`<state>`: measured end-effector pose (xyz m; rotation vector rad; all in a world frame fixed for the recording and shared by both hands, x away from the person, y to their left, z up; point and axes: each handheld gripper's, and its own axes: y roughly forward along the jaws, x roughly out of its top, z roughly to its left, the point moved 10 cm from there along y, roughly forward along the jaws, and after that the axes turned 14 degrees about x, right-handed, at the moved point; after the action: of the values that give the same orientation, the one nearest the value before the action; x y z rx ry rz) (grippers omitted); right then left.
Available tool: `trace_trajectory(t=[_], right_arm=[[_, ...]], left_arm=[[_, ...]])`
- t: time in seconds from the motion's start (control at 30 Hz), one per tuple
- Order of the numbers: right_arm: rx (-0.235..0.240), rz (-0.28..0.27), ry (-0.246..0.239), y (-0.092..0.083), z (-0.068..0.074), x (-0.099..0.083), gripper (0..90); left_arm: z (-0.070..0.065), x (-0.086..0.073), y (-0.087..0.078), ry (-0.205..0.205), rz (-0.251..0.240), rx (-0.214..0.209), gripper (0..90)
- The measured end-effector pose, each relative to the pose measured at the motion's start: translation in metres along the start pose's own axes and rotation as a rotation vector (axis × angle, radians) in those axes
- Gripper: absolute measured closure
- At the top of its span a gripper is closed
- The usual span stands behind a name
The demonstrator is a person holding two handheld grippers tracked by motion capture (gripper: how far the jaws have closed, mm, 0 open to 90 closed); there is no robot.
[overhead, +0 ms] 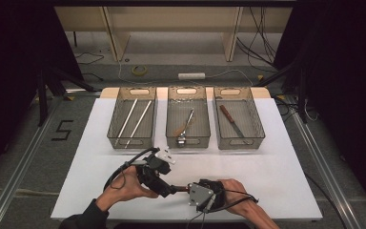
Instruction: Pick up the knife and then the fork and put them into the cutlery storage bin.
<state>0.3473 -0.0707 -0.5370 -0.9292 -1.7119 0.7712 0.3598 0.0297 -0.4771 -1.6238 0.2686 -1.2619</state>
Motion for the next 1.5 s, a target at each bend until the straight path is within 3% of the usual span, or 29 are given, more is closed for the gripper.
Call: trace_trajectory(t=[0.3, 0.4, 0.6, 0.7, 1.13, 1.5], right_arm=[[-0.024, -0.04, 0.133, -0.013, -0.017, -0.014, 77.9], [-0.022, -0.08, 0.214, -0.019, -0.024, -0.017, 77.9], [-0.026, -0.128, 0.294, -0.026, -0.035, -0.02, 77.9], [-0.028, -0.145, 0.327, -0.031, -0.04, -0.022, 77.8], [-0.063, -0.21, 0.453, -0.049, -0.068, -0.034, 77.8], [-0.08, -0.25, 0.576, -0.063, -0.093, -0.043, 77.7]], left_arm=[[0.029, -0.001, -0.021, -0.104, -0.245, 0.111, 19.2], [0.035, -0.007, -0.022, -0.137, -0.292, 0.126, 18.8], [0.047, -0.019, -0.025, -0.197, -0.372, 0.157, 17.6], [0.05, -0.022, -0.028, -0.219, -0.395, 0.163, 17.4], [0.053, -0.031, -0.037, -0.238, -0.452, 0.208, 16.8], [0.056, -0.032, -0.041, -0.262, -0.474, 0.218, 16.7]])
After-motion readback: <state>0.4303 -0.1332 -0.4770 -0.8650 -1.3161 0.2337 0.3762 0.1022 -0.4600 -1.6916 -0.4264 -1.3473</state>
